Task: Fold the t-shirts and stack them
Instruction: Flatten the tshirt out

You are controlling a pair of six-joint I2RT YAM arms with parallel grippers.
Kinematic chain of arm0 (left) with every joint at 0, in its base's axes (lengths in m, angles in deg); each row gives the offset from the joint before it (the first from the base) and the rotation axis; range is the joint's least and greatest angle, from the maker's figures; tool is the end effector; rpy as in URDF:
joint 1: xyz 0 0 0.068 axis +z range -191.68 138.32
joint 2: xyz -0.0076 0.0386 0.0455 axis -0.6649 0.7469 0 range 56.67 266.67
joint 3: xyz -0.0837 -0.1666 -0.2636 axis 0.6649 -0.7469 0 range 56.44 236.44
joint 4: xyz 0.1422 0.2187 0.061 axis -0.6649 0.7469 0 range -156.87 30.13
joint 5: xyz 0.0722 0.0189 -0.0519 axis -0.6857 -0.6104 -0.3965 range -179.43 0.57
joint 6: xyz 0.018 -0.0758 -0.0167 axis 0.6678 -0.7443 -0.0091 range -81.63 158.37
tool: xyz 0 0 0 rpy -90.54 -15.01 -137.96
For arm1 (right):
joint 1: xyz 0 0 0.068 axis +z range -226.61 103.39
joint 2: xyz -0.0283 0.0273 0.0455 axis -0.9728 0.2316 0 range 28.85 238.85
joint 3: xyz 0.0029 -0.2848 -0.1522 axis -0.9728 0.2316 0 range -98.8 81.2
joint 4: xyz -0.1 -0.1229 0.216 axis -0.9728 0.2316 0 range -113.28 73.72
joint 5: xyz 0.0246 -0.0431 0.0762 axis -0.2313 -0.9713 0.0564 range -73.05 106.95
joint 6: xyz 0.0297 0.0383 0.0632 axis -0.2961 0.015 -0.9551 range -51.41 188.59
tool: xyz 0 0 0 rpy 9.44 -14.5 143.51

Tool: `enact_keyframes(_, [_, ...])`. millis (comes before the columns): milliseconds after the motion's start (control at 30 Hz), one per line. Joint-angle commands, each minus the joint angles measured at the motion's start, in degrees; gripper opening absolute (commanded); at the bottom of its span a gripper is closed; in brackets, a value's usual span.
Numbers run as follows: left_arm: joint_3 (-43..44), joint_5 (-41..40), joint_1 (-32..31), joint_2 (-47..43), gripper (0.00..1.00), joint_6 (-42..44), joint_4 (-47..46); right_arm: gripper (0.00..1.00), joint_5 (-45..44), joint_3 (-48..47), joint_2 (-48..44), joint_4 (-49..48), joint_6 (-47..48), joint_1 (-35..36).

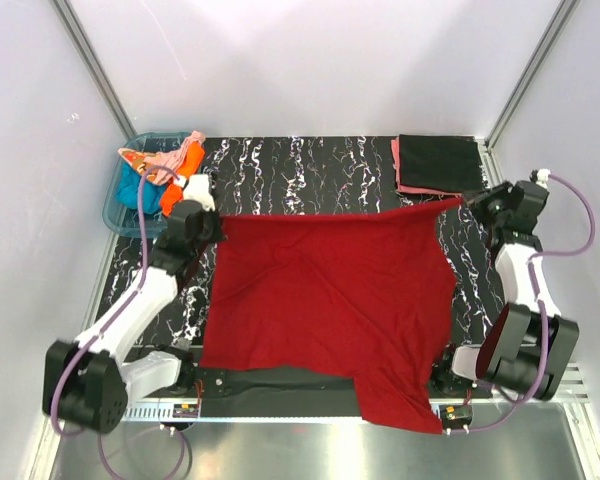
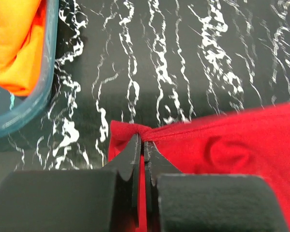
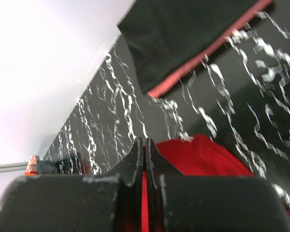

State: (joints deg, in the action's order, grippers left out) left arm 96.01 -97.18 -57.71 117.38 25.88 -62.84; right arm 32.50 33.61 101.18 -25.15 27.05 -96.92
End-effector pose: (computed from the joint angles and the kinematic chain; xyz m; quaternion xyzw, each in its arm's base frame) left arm 0.2434 -0.0603 0.2933 -0.0102 0.8430 -0.0765 0.5324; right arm 0.2945 -0.0894 0.3088 0.3601 0.7467 0.2117 0.5176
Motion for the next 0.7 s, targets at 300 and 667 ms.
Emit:
enact_keyframes(300, [16.3, -1.7, 5.0, 12.3, 0.0, 2.2, -9.2, 0.0, 3.1, -21.7, 15.8, -3.8, 3.5, 3.2])
enact_keyframes(667, [21.3, 3.7, 11.8, 20.7, 0.0, 3.9, -7.7, 0.0, 0.2, -31.8, 26.0, -3.8, 3.1, 8.5])
